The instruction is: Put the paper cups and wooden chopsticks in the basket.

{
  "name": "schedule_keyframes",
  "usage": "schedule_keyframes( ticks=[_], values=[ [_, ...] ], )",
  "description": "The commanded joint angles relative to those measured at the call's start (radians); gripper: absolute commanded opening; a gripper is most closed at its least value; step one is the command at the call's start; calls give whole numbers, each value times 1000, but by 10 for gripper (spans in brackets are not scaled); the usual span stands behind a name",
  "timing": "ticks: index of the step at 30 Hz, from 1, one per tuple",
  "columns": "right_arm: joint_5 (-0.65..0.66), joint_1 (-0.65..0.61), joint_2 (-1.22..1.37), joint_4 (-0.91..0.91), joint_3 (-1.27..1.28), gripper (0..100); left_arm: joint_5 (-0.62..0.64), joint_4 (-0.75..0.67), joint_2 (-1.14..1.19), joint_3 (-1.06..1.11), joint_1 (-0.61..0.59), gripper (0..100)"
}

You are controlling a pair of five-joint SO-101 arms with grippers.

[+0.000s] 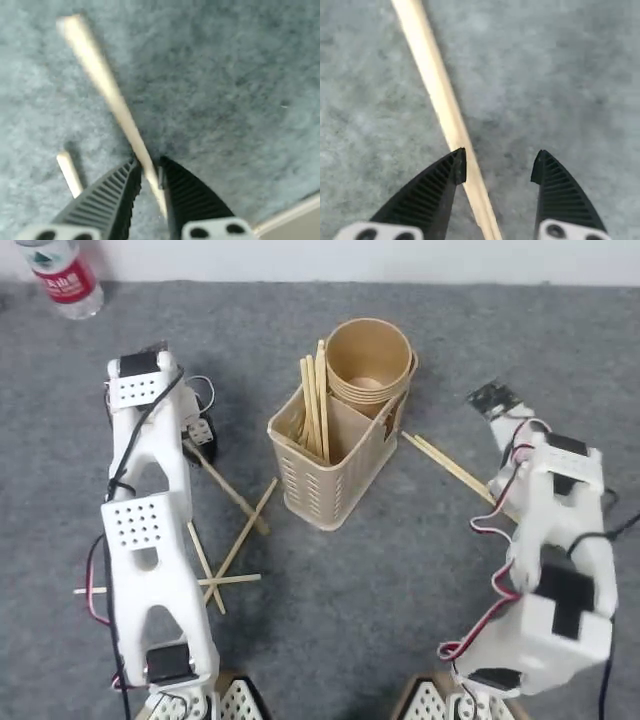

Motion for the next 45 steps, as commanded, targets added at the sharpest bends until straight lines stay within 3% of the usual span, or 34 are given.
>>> schedule_keyframes(
  ticks=[1,12,18,28,32,45],
  values=[
    [28,-10,25,-13,-57,226,-44,26,44,-62,0,12],
    [34,-42,44,-28,-52,188,-86,28,17,-125,60,10],
    [124,-36,136,21,-144,36,-89,28,-261,-134,60,10],
    [224,-5,197,30,-164,7,-137,28,-681,-96,103,10],
    [224,30,120,31,-163,7,-133,26,-790,-88,169,10],
    [213,47,-334,282,-160,8,-57,18,-1007,-93,457,10]
  ],
)
